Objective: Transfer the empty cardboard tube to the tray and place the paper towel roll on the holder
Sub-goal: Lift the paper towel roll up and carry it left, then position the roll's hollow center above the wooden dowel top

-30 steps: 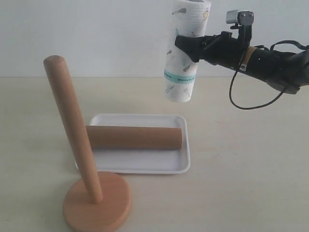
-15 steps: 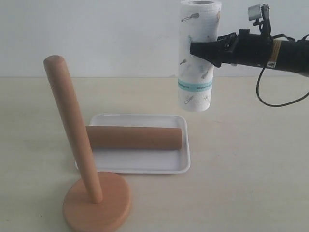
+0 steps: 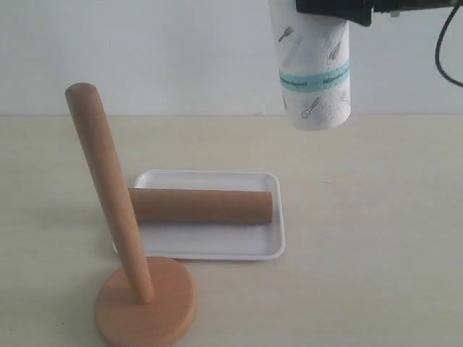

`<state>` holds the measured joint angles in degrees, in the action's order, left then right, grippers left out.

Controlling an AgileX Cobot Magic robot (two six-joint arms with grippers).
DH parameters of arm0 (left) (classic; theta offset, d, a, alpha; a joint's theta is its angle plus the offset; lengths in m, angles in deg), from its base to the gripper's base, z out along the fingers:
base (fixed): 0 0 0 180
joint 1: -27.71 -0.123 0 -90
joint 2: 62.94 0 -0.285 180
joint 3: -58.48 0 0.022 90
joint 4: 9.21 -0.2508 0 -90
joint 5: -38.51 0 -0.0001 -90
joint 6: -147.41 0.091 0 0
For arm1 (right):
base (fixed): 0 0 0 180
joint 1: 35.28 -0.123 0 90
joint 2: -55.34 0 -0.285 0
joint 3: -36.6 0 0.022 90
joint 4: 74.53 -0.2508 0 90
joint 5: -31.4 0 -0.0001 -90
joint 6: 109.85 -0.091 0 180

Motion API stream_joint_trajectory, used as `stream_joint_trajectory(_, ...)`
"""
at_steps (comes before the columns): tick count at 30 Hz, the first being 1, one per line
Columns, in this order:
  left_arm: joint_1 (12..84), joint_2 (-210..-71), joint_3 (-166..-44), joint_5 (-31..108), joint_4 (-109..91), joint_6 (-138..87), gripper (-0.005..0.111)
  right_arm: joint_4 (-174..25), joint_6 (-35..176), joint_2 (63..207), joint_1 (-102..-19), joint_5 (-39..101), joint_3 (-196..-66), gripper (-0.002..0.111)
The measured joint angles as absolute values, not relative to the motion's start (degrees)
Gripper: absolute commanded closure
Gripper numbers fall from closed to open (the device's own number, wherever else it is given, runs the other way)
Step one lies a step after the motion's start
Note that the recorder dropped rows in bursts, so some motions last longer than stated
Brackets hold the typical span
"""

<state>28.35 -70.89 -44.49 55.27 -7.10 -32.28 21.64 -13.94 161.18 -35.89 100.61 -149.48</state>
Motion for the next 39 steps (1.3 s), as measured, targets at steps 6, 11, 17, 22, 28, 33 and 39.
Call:
stream_joint_trajectory(6,28.35,-70.89,-44.49,55.27,-7.10,-32.28,0.102,22.84,-17.25,153.85,-37.81,100.70,-144.70,0.109)
stream_joint_trajectory(11,28.35,-70.89,-44.49,55.27,-7.10,-32.28,0.102,22.46,-16.66,150.67,-45.46,100.74,-138.82,0.109)
stream_joint_trajectory(17,28.35,-70.89,-44.49,55.27,-7.10,-32.28,0.102,21.22,-13.10,146.74,-58.28,89.17,-137.95,0.109)
stream_joint_trajectory(22,28.35,-70.89,-44.49,55.27,-7.10,-32.28,0.102,16.75,-10.40,141.07,-65.28,72.53,-137.95,0.109)
stream_joint_trajectory(28,28.35,-70.89,-44.49,55.27,-7.10,-32.59,0.102,5.70,-5.19,135.73,-71.10,57.55,-137.95,0.109)
stream_joint_trajectory(33,28.35,-70.89,-44.49,55.27,-7.10,-32.28,0.102,-4.28,-4.25,135.23,-71.85,60.33,-137.95,0.109)
stream_joint_trajectory(39,28.35,-70.89,-44.49,55.27,-7.10,-32.28,0.102,-12.45,-2.01,135.23,-72.62,63.14,-137.95,0.109)
